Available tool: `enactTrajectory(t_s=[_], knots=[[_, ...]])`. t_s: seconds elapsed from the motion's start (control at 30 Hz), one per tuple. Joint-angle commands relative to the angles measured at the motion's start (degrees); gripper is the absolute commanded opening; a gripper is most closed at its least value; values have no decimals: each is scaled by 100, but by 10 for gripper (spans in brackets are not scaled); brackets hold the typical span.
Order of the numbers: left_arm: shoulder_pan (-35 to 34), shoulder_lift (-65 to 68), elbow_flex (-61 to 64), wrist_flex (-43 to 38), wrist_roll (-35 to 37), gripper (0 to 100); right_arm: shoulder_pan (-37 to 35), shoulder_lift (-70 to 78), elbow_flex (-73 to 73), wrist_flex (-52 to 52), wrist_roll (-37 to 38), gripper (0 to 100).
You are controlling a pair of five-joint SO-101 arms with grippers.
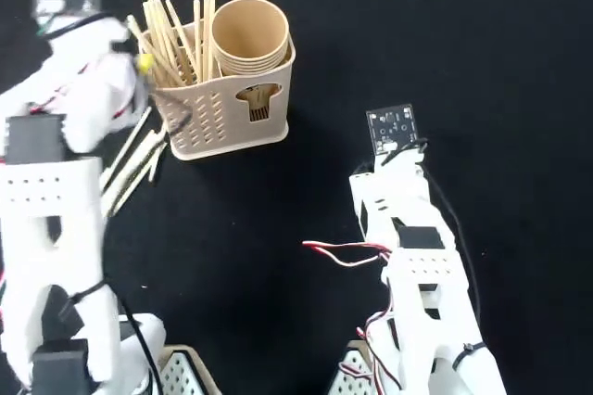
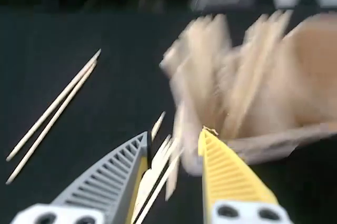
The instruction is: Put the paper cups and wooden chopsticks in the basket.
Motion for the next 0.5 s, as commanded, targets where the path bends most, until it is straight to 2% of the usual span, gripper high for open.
enactTrajectory(t_s=[0.0,0.2,0.33,0.47], knots=[[-1024,88,180,1020,-1064,162,-62,-136,-92,-62,44,13],[-1842,642,1490,949,-2620,162,-53,-136,-92,-62,44,13],[-2273,1222,2141,88,-3121,164,-53,-136,-92,-62,44,13],[-2325,1978,2747,-941,-3560,166,-53,-127,-92,-62,44,13]])
